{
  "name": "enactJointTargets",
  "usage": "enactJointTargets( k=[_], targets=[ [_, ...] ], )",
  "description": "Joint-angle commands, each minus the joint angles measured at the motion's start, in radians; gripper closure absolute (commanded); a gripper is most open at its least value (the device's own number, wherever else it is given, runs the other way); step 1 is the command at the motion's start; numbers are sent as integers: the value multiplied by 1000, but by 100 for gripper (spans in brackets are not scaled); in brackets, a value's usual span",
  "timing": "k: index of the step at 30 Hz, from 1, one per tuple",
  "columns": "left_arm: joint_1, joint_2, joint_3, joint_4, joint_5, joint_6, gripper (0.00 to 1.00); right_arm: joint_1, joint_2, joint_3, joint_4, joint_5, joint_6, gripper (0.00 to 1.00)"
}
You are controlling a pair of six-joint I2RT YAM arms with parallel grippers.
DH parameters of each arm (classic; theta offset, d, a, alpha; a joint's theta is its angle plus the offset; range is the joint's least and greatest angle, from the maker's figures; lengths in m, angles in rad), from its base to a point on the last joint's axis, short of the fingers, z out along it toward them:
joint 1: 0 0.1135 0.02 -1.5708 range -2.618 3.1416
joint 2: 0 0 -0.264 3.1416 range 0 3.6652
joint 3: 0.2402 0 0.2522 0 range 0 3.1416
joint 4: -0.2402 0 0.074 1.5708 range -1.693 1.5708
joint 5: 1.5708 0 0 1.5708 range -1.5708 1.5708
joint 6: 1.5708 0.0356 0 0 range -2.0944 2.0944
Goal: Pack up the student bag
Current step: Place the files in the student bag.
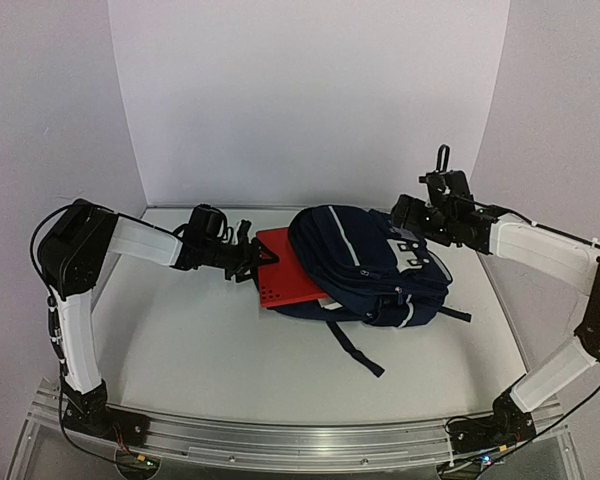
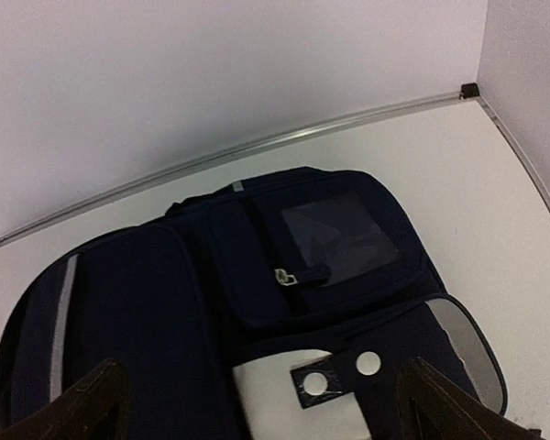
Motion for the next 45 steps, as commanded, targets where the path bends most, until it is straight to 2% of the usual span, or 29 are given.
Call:
enactJointTargets(
  k=[1,6,13,15,18,21,24,27,30,38,45],
  targets=[
    [0,14,-16,29,35,-28,37,-70,-2,-32,-13,-126,21,2],
    [-1,36,-18,63,47,-49,37,-154,15,-81,-12,-185,12,2],
    [-12,78,-3,144,77,-98,42,-155,90,-95,-5,-291,-8,2],
    [-23,96,14,166,81,-113,45,-156,107,-106,-3,-298,-3,6],
    [-47,118,49,178,84,-127,54,-154,77,-125,1,-259,-3,8],
    [-57,124,57,204,80,-144,63,-155,-10,-127,-5,-196,-31,2],
    [-57,119,50,216,71,-147,72,-150,-82,-110,-34,-185,-58,2],
    [-56,117,49,210,68,-145,81,-136,-112,-96,-50,-243,-70,2],
    [-57,116,43,210,64,-148,85,-131,-105,-92,-28,-381,-68,3],
    [-57,114,42,210,56,-152,89,-129,55,-38,-9,-592,-101,26],
    [-57,121,58,193,59,-149,89,-129,136,-25,35,-717,-97,45]
  ],
)
